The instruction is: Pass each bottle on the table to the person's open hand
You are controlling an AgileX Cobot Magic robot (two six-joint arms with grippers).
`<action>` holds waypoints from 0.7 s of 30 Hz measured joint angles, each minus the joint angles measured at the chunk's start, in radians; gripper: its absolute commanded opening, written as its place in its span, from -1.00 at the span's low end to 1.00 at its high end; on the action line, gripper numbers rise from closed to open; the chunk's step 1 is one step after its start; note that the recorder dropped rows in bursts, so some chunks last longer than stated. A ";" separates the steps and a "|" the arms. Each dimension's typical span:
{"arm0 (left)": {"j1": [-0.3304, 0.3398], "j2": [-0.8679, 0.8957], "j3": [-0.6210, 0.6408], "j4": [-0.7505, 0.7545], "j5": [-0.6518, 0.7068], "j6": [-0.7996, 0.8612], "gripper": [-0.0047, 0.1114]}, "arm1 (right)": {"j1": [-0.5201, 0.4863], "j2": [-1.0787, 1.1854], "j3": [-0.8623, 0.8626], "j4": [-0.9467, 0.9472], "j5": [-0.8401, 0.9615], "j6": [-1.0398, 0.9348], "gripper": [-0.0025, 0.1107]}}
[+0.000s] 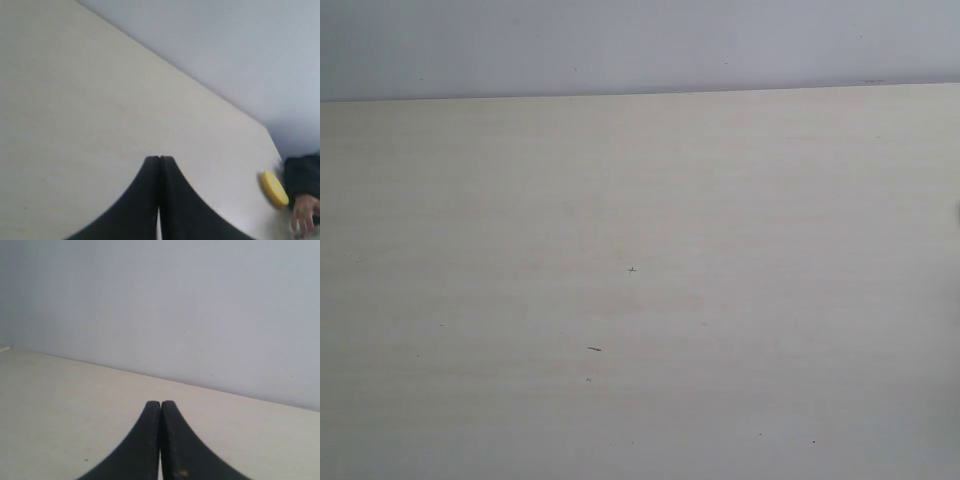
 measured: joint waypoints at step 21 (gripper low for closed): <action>0.229 -0.290 0.110 -0.020 0.011 0.000 -0.92 | 0.000 0.000 0.000 0.000 0.000 0.000 -0.96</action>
